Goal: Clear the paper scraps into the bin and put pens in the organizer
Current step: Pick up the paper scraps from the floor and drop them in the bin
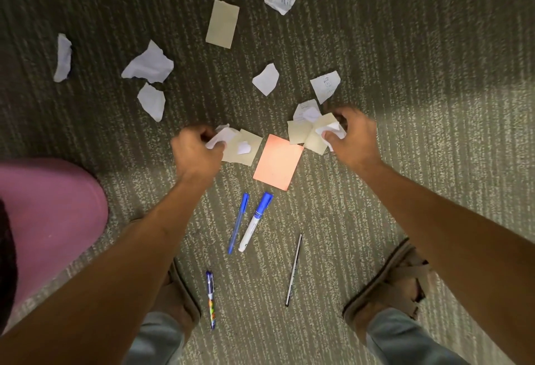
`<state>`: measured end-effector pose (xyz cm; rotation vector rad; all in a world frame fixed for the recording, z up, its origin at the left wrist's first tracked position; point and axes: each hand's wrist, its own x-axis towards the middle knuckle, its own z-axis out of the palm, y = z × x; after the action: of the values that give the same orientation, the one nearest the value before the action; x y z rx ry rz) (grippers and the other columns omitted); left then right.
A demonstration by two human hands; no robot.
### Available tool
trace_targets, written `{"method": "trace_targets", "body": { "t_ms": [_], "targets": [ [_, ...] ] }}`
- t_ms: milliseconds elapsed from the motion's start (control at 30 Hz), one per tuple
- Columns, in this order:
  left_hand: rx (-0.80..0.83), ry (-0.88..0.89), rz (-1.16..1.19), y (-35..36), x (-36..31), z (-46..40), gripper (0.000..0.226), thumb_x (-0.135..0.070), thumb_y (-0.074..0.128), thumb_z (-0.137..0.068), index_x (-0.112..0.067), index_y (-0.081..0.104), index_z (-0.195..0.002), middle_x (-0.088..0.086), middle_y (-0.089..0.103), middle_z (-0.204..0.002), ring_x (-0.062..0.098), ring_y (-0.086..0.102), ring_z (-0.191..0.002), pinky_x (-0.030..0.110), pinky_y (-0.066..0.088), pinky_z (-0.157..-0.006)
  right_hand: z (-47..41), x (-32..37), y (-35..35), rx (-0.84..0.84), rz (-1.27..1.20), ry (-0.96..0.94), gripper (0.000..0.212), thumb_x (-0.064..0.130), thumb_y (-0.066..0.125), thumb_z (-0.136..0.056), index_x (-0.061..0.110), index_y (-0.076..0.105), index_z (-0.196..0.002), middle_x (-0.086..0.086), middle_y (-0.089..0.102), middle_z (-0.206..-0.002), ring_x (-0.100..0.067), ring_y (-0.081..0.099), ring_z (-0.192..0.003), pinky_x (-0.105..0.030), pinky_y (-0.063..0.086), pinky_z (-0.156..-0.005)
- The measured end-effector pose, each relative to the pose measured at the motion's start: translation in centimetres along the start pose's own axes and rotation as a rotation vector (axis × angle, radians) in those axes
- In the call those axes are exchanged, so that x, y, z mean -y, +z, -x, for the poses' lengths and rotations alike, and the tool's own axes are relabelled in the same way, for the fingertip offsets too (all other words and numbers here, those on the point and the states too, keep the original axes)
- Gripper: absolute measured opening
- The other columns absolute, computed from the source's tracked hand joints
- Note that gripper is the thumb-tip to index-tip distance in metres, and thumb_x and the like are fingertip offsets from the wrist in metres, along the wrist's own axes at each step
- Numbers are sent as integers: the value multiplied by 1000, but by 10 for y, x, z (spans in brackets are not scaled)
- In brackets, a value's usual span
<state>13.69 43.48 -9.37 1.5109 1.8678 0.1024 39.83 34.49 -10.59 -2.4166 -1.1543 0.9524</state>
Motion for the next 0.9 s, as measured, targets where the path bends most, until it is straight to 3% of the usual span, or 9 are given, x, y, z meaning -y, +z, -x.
{"method": "trace_targets", "body": {
  "t_ms": [200,233,333,400,533,633,733,800,900],
  "targets": [
    [57,-98,230,-20,0,11,27,-9,82,-71,-14,57,-80,6,66,-84,20,62,-77,31,53,-67,14,-5,-19,25,-70,111,22,19,76,-84,14,70,-104,1,68,-91,-5,57,-71,-10,40,-60],
    [61,-135,291,-24,-2,13,30,-7,83,-70,-15,56,-82,5,65,-86,17,62,-76,29,54,-65,17,-4,-23,32,-95,124,21,19,76,-84,15,70,-103,1,67,-89,-5,57,-71,-10,41,-61],
    [70,-222,434,-38,-11,23,39,-3,84,-68,-19,55,-88,-2,65,-83,11,65,-75,18,51,-57,28,5,-35,44,-292,235,26,15,75,-84,11,69,-109,-4,67,-96,-20,62,-86,-32,53,-77],
    [81,-255,478,-52,-18,32,40,-2,83,-68,-17,57,-94,-1,67,-85,14,67,-79,24,55,-61,37,17,-45,20,-404,301,32,12,76,-83,9,67,-113,-3,65,-98,-22,62,-91,-38,56,-80],
    [72,-297,537,-84,-38,46,38,-3,84,-69,-12,62,-100,9,69,-101,22,68,-93,35,59,-77,57,51,-69,-4,-612,365,36,8,76,-82,10,66,-116,7,65,-92,-10,64,-83,-25,59,-68],
    [54,-279,609,-111,-62,52,36,-3,83,-70,-11,63,-100,8,70,-100,17,68,-88,24,55,-68,70,87,-86,52,-809,423,35,5,75,-82,14,66,-115,1,68,-99,-11,68,-85,-24,60,-62],
    [33,-229,691,-145,-84,59,36,-2,82,-71,-10,64,-101,1,69,-92,7,67,-78,13,51,-58,83,130,-100,118,-940,405,32,3,73,-83,15,65,-112,-8,70,-110,-20,69,-96,-33,60,-76],
    [12,-203,760,-173,-92,68,32,-3,82,-70,-16,65,-93,-3,70,-89,5,68,-75,13,52,-58,93,160,-108,141,-992,369,28,1,72,-83,13,67,-108,-7,72,-106,-19,70,-95,-35,60,-79],
    [-60,-183,861,-221,-87,87,32,-3,83,-68,-23,66,-86,-4,72,-87,4,71,-73,19,56,-61,114,213,-114,190,-1021,315,22,0,71,-83,16,68,-99,-2,74,-95,-14,73,-83,-27,60,-68]
  ]
}}
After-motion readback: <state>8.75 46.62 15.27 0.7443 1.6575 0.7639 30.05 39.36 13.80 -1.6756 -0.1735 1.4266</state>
